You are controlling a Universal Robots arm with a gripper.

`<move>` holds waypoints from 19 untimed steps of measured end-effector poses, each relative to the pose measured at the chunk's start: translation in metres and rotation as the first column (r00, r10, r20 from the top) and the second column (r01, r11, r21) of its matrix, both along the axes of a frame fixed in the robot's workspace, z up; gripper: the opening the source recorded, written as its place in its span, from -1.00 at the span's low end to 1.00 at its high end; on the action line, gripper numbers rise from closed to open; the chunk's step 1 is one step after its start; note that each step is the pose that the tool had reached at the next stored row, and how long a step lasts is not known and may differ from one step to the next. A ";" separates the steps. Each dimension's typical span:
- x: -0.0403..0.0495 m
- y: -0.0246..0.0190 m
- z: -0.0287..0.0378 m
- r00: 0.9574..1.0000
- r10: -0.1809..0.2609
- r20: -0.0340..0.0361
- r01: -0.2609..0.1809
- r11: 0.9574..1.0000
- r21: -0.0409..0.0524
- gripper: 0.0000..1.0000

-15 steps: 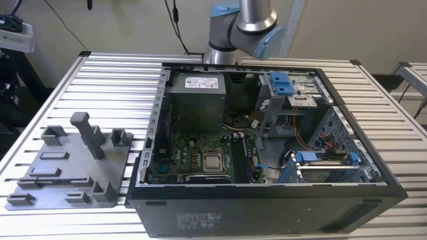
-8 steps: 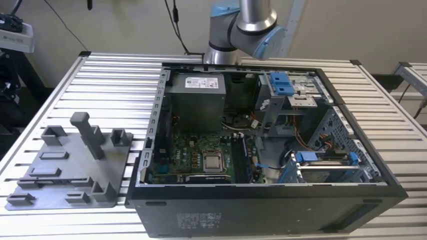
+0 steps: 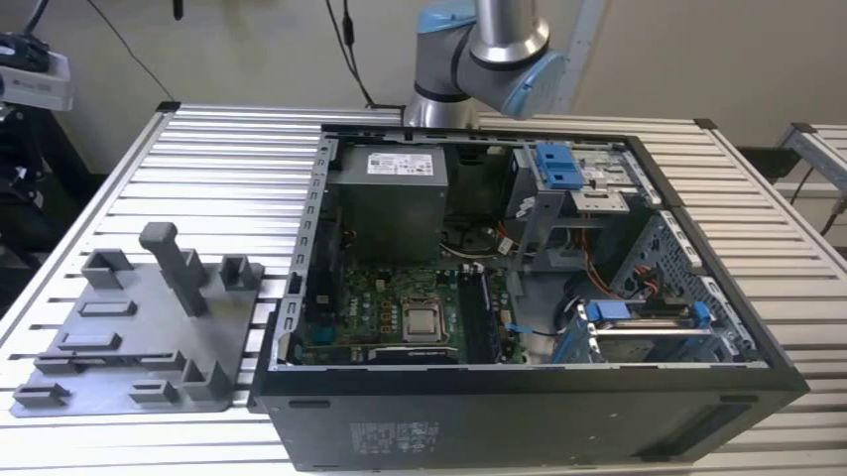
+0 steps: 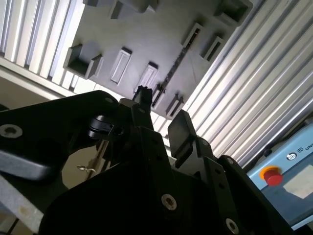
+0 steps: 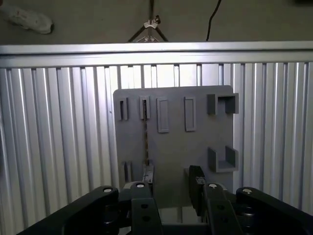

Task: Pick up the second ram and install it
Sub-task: 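Pick up the second ram and move it above second insertion slot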

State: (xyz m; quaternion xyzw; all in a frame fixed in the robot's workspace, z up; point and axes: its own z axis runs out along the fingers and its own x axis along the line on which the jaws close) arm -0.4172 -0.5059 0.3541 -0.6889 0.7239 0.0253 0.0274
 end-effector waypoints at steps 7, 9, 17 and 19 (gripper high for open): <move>0.0000 -0.0004 -0.0127 1.000 0.000 0.000 0.000 1.000 0.003 -0.15; 0.0000 -0.0004 -0.0163 1.000 0.000 0.000 0.000 1.000 0.003 -0.15; 0.0000 -0.0004 -0.0308 1.000 0.000 0.000 0.000 1.000 0.003 -0.15; 0.0000 -0.0004 -0.0345 1.000 0.000 0.000 0.000 1.000 0.003 -0.15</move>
